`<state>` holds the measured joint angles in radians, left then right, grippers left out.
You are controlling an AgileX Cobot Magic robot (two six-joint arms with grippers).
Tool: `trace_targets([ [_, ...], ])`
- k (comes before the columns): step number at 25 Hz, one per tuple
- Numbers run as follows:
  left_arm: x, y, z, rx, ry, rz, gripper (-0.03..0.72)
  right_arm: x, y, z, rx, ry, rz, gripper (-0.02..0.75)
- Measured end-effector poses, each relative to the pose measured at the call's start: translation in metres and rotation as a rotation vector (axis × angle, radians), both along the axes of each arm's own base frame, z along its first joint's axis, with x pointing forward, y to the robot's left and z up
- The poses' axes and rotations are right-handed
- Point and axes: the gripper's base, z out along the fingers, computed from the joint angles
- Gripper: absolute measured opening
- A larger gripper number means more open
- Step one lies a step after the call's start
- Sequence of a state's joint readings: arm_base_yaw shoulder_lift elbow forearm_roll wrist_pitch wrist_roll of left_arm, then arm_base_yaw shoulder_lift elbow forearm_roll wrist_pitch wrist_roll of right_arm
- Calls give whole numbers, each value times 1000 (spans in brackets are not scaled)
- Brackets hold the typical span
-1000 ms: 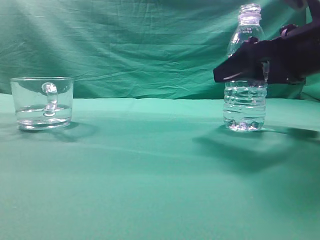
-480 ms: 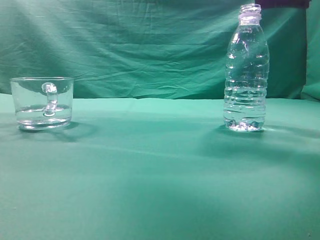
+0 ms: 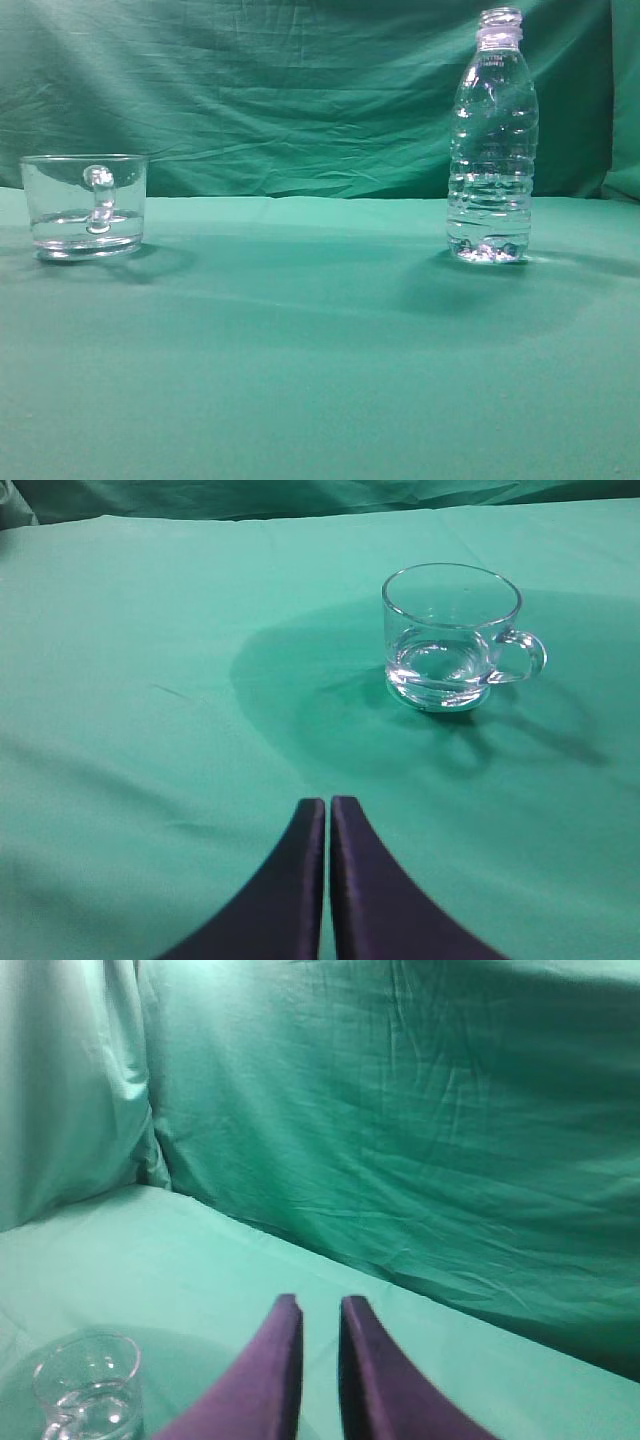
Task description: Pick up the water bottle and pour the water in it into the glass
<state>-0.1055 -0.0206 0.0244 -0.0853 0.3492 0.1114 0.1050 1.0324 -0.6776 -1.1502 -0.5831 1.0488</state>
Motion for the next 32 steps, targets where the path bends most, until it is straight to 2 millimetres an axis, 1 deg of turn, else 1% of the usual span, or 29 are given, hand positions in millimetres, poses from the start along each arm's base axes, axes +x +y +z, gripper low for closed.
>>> trace_targets([
  [2, 0, 0, 0, 0, 0, 0, 0, -15, -2, 9, 12, 5, -9, 0],
  [5, 0, 0, 0, 0, 0, 0, 0, -38, -5, 21, 38, 7, -13, 0],
  [8, 0, 0, 0, 0, 0, 0, 0, -59, -4, 30, 71, -7, 25, 0],
  [14, 0, 0, 0, 0, 0, 0, 0, -92, -5, 44, 50, -111, 64, 0],
  [17, 0, 0, 0, 0, 0, 0, 0, -106, -10, 51, 71, -160, 22, 0],
  [19, 0, 0, 0, 0, 0, 0, 0, -114, -17, 56, 117, -181, -49, 0],
  [22, 0, 0, 0, 0, 0, 2, 0, -121, -31, 62, 250, -168, -187, 0],
  [24, 0, 0, 0, 0, 0, 2, 0, -119, -43, 63, 350, -149, -307, 0],
  [26, 0, 0, 0, 0, 0, 2, 0, -116, -56, 62, 406, -134, -447, 0],
  [28, 0, 0, 0, 0, 0, 2, 0, -114, -64, 59, 396, -113, -550, 0],
  [30, 0, 0, 0, 0, 0, 2, 0, -114, -69, 53, 272, -96, -621, 0],
  [32, 0, 0, 0, 0, 0, 2, 0, -113, -69, 44, 171, -22, -643, 0],
])
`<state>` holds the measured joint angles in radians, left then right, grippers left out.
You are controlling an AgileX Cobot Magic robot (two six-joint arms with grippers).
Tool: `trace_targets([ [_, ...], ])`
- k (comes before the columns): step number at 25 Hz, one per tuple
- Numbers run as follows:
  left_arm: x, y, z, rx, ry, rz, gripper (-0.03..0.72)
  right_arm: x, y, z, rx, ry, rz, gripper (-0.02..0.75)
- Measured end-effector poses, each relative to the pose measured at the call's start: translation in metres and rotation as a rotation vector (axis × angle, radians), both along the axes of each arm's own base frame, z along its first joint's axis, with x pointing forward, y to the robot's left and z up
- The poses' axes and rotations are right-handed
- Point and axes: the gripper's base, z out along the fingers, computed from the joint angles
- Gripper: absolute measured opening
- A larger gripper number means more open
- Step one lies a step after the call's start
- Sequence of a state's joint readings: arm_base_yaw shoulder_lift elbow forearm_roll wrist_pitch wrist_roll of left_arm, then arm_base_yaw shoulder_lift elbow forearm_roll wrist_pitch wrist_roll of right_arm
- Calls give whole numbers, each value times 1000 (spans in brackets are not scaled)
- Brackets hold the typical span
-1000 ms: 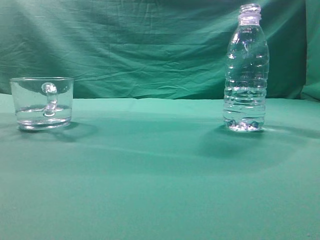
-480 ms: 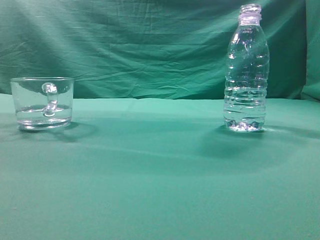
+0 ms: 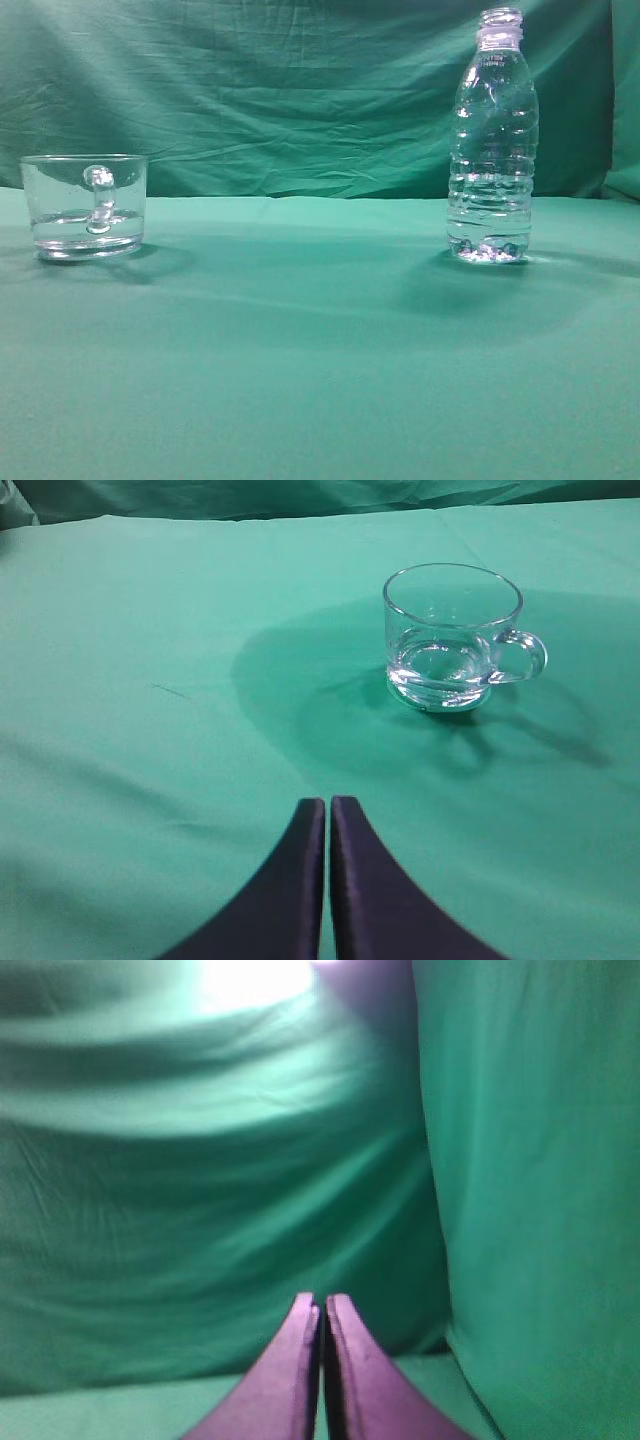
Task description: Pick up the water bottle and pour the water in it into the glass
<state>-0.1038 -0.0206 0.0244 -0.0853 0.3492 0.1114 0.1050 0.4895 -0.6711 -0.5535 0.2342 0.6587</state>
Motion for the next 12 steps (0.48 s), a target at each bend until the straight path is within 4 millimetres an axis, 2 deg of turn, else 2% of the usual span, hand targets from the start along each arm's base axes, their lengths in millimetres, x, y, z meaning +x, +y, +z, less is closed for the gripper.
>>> trace_targets([
  [2, 0, 0, 0, 0, 0, 0, 0, -4, 2, -12, -135, 131, 26, 0],
  [5, 0, 0, 0, 0, 0, 0, 0, -18, 8, -27, -239, 241, 120, 0],
  [8, 0, 0, 0, 0, 0, 0, 0, -30, 10, -47, -220, 248, 158, 0],
  [12, 0, 0, 0, 0, 0, 0, 0, -43, 9, -87, -189, 254, 162, 0],
])
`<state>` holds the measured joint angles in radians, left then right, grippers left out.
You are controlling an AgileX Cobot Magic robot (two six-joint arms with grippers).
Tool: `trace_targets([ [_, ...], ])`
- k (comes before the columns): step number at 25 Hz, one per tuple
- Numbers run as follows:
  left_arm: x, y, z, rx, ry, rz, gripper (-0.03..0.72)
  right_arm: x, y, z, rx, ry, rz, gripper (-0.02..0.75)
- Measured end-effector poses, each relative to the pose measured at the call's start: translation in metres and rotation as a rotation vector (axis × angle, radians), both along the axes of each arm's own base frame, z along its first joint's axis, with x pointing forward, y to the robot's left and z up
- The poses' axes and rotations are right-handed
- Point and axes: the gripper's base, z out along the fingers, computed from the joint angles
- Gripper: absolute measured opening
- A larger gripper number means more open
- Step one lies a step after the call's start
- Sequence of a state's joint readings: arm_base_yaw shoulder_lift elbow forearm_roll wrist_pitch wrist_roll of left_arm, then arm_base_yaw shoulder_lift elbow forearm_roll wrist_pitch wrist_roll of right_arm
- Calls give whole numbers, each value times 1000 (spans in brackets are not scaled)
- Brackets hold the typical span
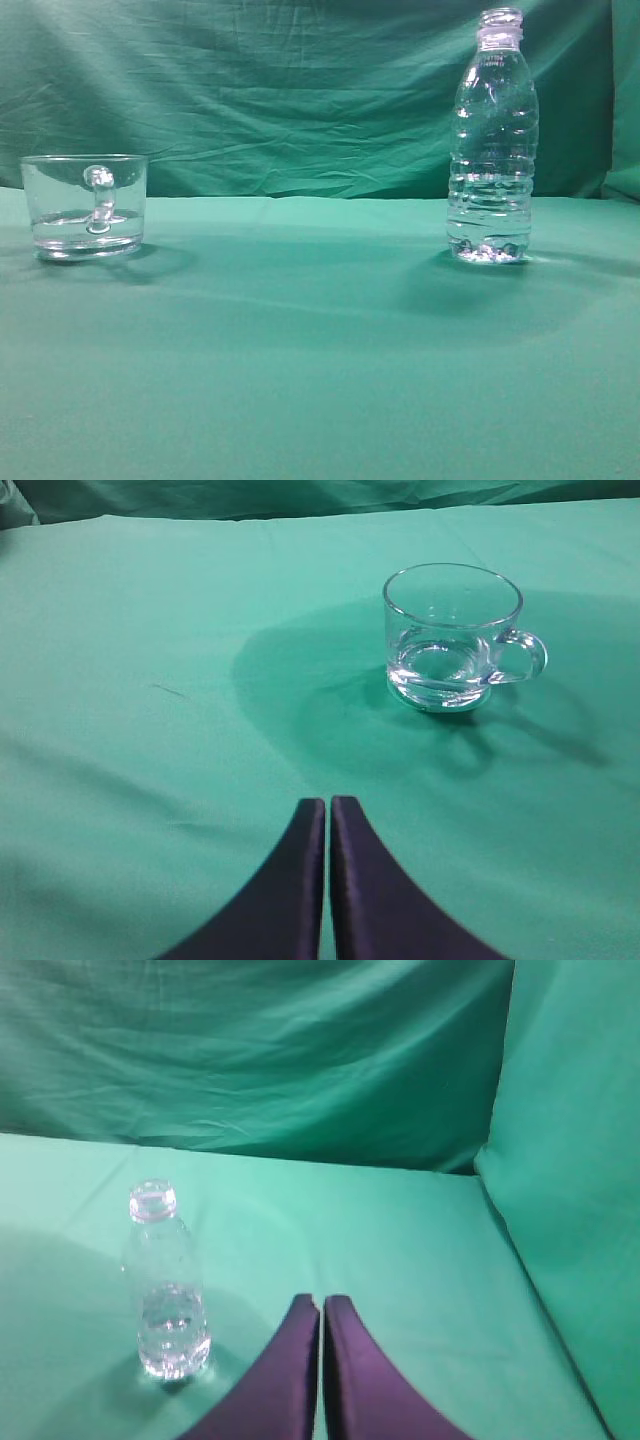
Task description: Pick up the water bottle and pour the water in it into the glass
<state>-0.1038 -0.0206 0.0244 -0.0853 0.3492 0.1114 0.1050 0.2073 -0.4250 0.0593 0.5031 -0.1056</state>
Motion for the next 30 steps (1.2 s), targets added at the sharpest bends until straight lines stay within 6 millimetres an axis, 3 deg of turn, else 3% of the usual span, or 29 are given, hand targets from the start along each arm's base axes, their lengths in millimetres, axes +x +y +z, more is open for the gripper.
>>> trace_targets([
  [8, 0, 0, 0, 0, 0, 0, 0, -8, -1, -86, -11, 76, -3, 0],
  [9, 0, 0, 0, 0, 0, 0, 0, -7, -1, -95, -13, 94, -4, 32],
  [14, 0, 0, 0, 0, 0, 0, 0, -3, -1, -131, -21, 184, -5, 49],
  [30, 0, 0, 0, 0, 0, 0, 0, -2, -1, -130, -19, 157, -7, 49],
])
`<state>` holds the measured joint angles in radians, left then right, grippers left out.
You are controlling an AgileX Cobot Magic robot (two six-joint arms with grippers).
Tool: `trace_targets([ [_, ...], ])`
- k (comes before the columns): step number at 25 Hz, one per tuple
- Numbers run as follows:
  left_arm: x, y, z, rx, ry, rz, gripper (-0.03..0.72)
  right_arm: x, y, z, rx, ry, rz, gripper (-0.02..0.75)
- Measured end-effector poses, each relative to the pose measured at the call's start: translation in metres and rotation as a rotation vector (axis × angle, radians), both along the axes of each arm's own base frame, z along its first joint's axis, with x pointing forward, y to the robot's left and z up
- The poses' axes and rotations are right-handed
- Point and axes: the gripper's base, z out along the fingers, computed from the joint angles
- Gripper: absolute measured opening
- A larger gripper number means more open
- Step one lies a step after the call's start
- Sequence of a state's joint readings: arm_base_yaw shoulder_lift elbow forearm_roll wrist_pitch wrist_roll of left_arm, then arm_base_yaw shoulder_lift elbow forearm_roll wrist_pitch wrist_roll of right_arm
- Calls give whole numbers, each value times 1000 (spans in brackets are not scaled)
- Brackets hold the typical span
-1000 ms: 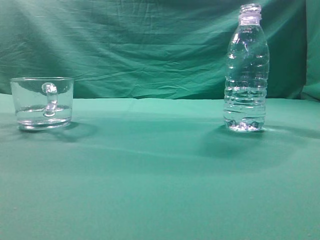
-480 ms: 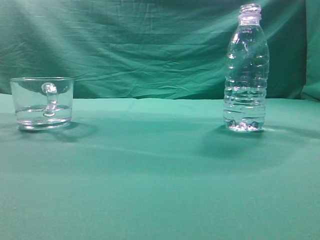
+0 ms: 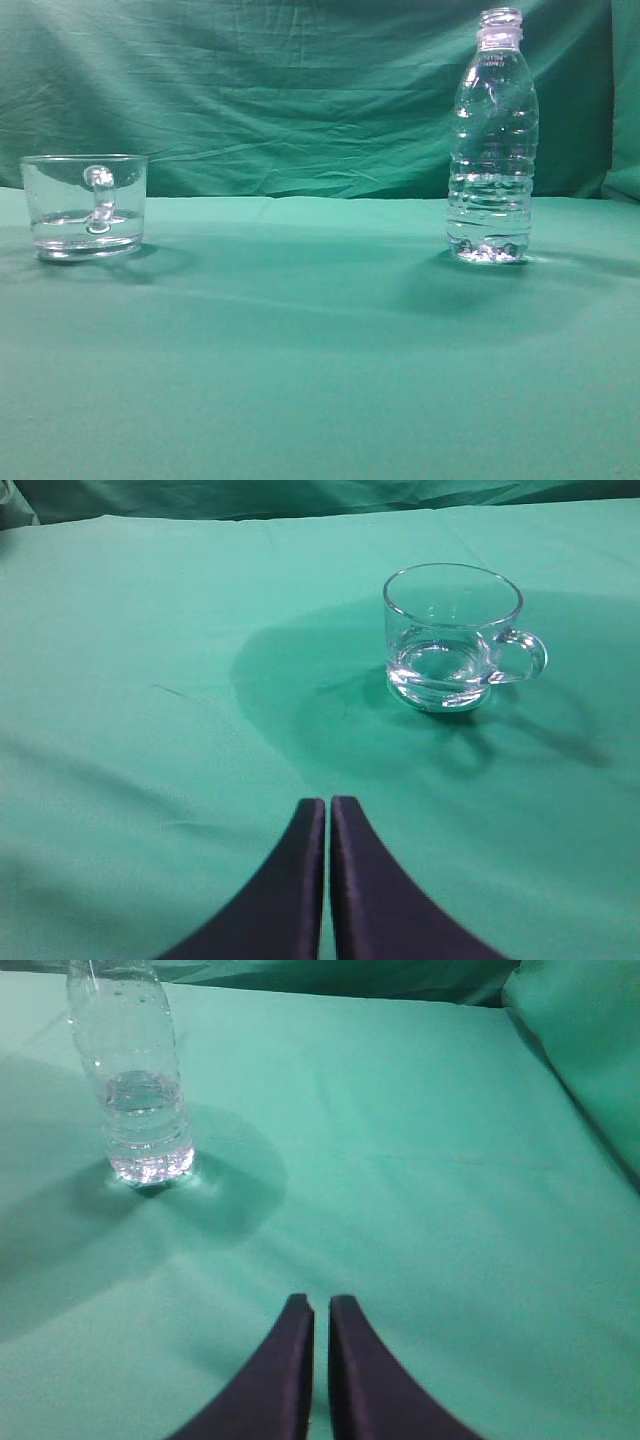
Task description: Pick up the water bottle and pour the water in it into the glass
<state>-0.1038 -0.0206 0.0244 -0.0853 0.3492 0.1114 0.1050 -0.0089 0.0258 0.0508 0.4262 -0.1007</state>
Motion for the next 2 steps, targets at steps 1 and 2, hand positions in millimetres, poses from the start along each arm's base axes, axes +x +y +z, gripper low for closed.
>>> trace_targets([
  [1, 0, 0, 0, 0, 0, 0, 0, 0, 0, 0, 0, 0, 0, 49],
  [2, 0, 0, 0, 0, 0, 0, 0, 0, 0, 0, 0, 0, 0, 49],
])
